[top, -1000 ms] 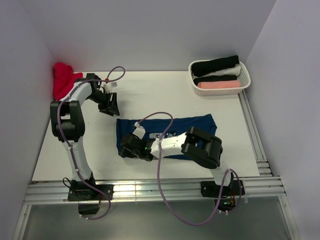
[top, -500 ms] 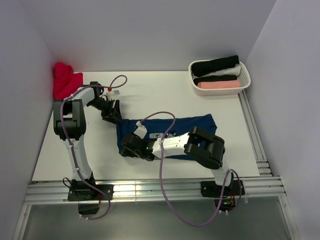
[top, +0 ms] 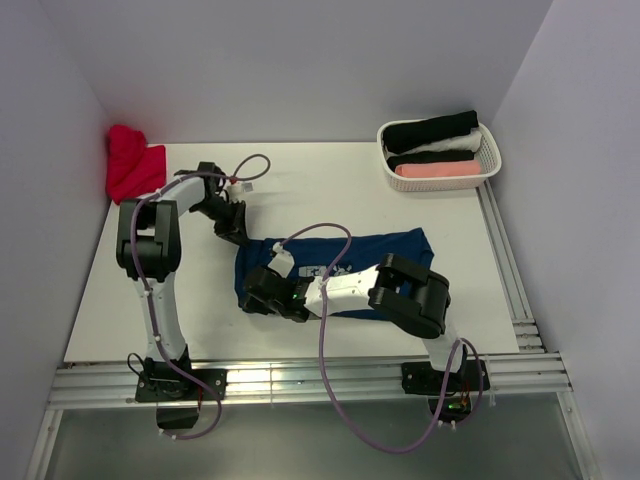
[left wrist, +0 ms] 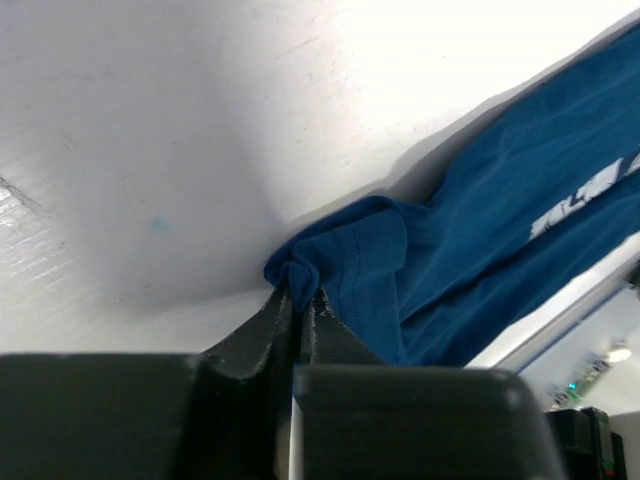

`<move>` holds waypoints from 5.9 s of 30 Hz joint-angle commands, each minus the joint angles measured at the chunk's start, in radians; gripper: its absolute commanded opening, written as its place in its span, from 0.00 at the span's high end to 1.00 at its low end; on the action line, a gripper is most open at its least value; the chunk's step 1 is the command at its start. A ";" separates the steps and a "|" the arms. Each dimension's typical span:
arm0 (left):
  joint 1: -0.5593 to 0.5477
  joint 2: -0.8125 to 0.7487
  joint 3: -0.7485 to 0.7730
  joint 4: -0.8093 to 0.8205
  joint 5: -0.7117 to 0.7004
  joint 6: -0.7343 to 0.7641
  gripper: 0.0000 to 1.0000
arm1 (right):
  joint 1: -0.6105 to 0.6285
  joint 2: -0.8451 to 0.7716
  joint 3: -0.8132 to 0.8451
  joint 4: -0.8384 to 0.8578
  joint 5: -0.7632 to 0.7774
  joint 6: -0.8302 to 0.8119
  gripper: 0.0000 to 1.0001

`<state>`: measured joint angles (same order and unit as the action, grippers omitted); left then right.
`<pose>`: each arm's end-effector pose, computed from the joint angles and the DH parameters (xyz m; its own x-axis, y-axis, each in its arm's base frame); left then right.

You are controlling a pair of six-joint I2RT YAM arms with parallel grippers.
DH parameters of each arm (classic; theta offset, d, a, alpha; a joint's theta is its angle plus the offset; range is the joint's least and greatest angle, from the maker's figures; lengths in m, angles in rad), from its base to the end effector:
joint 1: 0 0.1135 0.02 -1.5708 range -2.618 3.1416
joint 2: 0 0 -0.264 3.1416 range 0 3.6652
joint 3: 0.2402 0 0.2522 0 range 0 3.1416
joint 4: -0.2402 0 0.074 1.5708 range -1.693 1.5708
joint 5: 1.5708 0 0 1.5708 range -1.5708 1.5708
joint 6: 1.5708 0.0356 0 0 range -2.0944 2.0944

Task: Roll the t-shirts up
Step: Roll the tshirt

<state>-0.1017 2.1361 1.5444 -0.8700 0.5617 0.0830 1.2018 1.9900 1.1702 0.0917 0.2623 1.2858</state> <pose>0.4055 -0.0604 0.1461 -0.9736 0.1699 -0.1524 0.2251 0.8248 -0.5186 0.1599 0.3878 0.1444 -0.8649 0.3330 -0.3755 -0.0033 0.7443 0.6678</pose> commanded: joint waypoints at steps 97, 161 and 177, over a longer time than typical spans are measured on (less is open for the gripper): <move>-0.084 -0.139 0.184 -0.121 -0.125 0.026 0.47 | -0.191 0.046 0.073 0.210 -0.161 -0.119 1.00; -0.066 -0.033 -0.121 0.114 -0.066 -0.023 0.98 | -0.217 -0.034 -0.116 0.218 -0.087 -0.071 0.72; -0.087 -0.047 -0.110 0.098 -0.146 -0.002 0.98 | -0.142 -0.152 -0.024 0.005 -0.031 -0.132 0.43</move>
<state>-0.1818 2.0758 1.4319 -0.8139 0.5617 0.0406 1.0370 1.8988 1.0950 0.1474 0.1955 1.1767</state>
